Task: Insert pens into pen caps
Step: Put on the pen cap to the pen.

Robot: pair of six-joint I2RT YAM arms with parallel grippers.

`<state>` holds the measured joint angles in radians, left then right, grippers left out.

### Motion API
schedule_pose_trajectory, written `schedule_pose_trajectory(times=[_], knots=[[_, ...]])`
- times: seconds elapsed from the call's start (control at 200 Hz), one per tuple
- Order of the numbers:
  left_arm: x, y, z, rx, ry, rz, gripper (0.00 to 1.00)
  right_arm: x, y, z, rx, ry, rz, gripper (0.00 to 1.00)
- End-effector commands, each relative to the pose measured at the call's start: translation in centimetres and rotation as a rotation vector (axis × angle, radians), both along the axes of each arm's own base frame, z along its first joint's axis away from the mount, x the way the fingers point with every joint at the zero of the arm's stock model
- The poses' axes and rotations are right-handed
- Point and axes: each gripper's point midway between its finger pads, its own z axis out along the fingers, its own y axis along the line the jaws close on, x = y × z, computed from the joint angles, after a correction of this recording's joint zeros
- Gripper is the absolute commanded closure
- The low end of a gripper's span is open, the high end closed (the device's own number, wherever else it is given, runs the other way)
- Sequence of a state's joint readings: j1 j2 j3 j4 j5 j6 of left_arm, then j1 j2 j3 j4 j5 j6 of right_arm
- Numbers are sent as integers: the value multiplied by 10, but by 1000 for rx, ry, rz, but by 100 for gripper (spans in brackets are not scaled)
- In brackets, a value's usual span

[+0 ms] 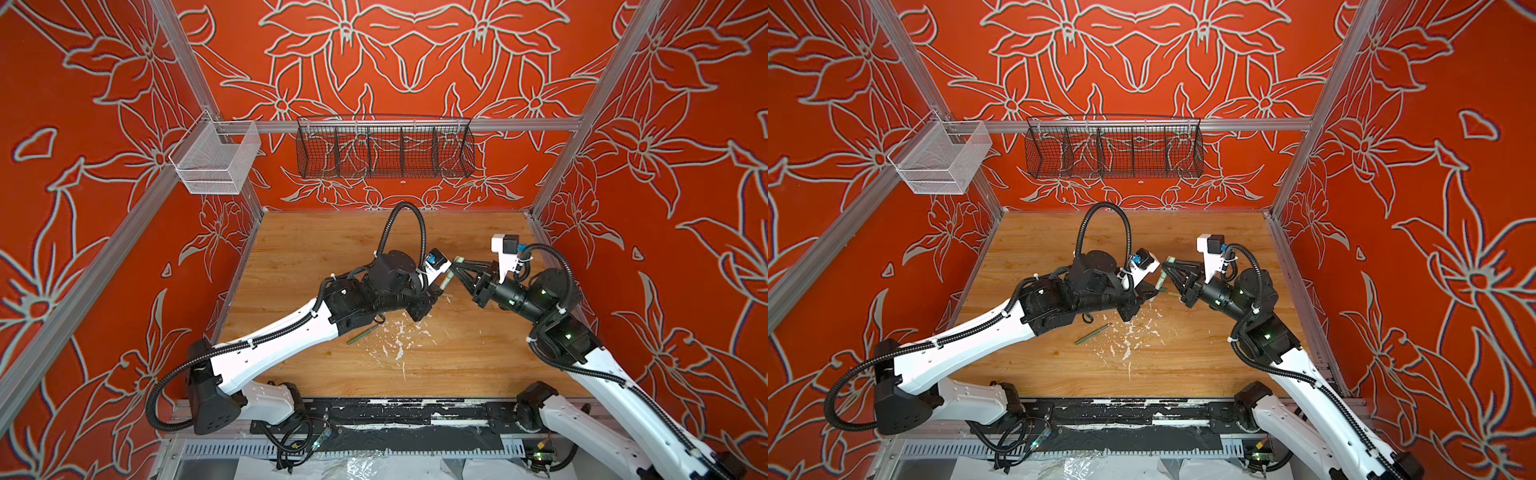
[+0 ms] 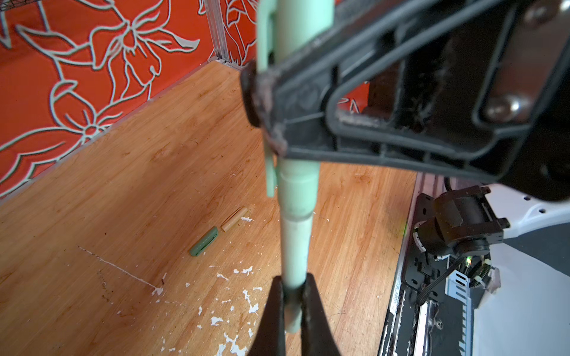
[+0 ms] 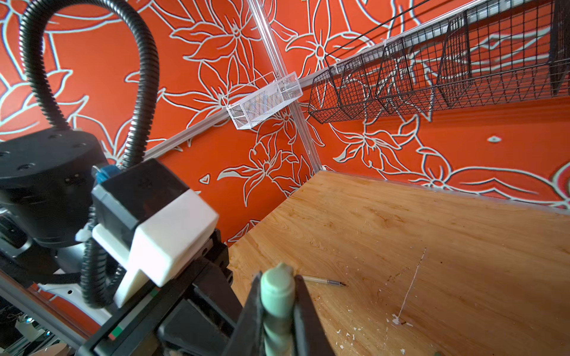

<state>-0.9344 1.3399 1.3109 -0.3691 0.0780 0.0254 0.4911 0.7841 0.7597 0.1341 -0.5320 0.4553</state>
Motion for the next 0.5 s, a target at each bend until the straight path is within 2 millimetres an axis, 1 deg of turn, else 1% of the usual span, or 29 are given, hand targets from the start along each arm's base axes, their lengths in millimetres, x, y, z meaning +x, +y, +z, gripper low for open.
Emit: schedule_pose_trajectory(times=[0.0,0.125,0.285,0.365,0.495], knots=[[25,7,144,-370,-303,88,100,-40,22,-83,-130,310,212,100],[24,7,150,-387,-312,81,100,-39,23,-85,-113,308,203,100],[23,8,155,-398,-320,81,100,-38,24,-96,-119,320,187,100],[23,8,155,-399,-320,80,100,-37,22,-94,-119,305,171,100],[22,6,152,-404,-308,71,100,-33,24,-82,-99,273,163,100]])
